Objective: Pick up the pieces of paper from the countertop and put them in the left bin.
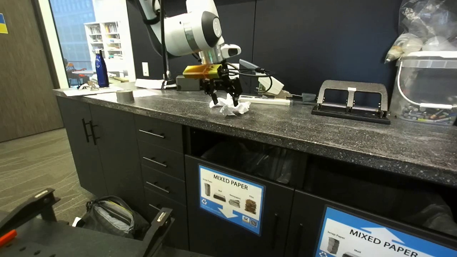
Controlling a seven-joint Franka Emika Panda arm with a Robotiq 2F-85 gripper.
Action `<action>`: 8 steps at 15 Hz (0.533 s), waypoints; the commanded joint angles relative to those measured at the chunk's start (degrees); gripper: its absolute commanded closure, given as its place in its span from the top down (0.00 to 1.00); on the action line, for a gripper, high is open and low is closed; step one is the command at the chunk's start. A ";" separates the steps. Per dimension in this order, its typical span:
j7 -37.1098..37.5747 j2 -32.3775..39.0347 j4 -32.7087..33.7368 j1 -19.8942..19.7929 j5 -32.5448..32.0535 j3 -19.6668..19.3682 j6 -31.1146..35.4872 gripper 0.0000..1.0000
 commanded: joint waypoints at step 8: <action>1.92 10.32 12.99 0.00 -4.90 -2.68 -0.68 0.58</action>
